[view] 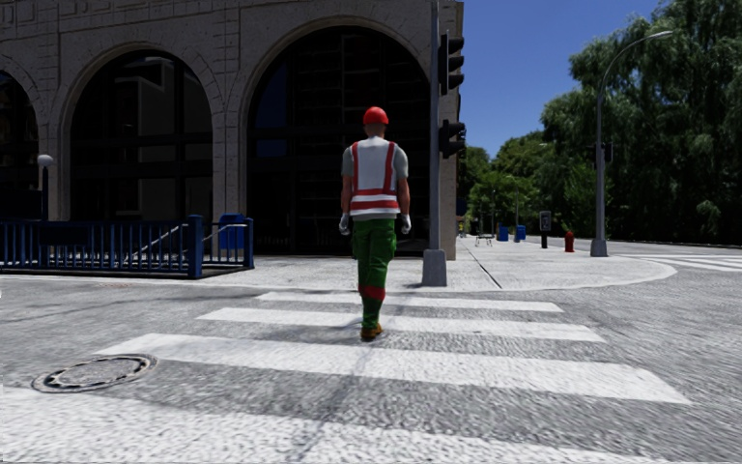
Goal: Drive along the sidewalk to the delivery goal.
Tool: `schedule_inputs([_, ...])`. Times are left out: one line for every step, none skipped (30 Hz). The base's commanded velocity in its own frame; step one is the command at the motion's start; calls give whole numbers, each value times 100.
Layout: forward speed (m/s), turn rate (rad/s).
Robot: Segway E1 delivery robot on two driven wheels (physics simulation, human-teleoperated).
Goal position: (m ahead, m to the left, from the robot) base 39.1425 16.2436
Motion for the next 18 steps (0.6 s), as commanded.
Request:
schedule_inputs([140, 32])
schedule_inputs([140, 32])
schedule_inputs([140, 32])
schedule_inputs([140, 32])
schedule_inputs([140, 32])
schedule_inputs([140, 32])
schedule_inputs([140, 36])
schedule_inputs([140, 37])
schedule_inputs([140, 38])
schedule_inputs([140, 38])
schedule_inputs([140, 38])
schedule_inputs([140, 38])
schedule_inputs([140, 38])
schedule_inputs([140, 38])
schedule_inputs([140, 38])
schedule_inputs([140, 38])
schedule_inputs([140, 38])
schedule_inputs([140, 38])
